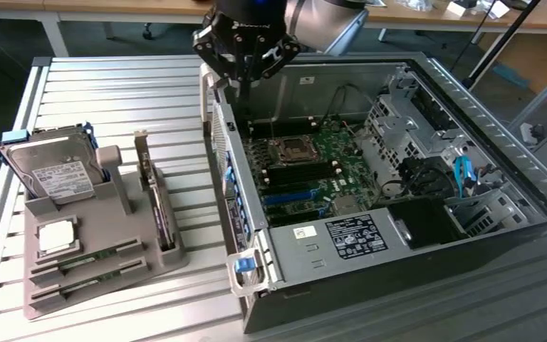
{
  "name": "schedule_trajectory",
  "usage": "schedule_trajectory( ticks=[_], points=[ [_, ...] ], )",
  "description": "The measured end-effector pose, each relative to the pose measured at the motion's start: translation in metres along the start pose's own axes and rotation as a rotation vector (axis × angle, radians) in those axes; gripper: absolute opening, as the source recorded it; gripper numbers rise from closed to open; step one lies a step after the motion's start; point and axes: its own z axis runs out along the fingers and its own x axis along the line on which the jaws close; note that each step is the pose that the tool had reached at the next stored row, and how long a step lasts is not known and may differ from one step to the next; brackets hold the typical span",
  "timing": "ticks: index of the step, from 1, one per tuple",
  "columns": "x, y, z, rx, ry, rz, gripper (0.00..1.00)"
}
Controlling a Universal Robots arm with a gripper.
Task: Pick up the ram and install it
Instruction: 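Reach for the ram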
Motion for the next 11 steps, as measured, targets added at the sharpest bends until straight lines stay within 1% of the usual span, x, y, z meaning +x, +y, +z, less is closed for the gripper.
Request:
schedule_trajectory(
  ticks=[1, 2, 4, 5, 11],
  points=[
    [0.005, -0.0004, 0.0001, -0.0002, 0.0000, 0.000, 0.11],
    [0.014, -0.0011, 0.0005, -0.0005, -0.0001, 0.000, 0.11],
    [0.024, -0.0019, 0.0007, -0.0006, 0.0001, 0.000, 0.11],
    [0.032, -0.0025, 0.0010, -0.0007, 0.0001, 0.000, 0.11],
    [0.062, -0.0049, 0.0019, -0.0008, 0.0000, 0.000, 0.11]
  ],
)
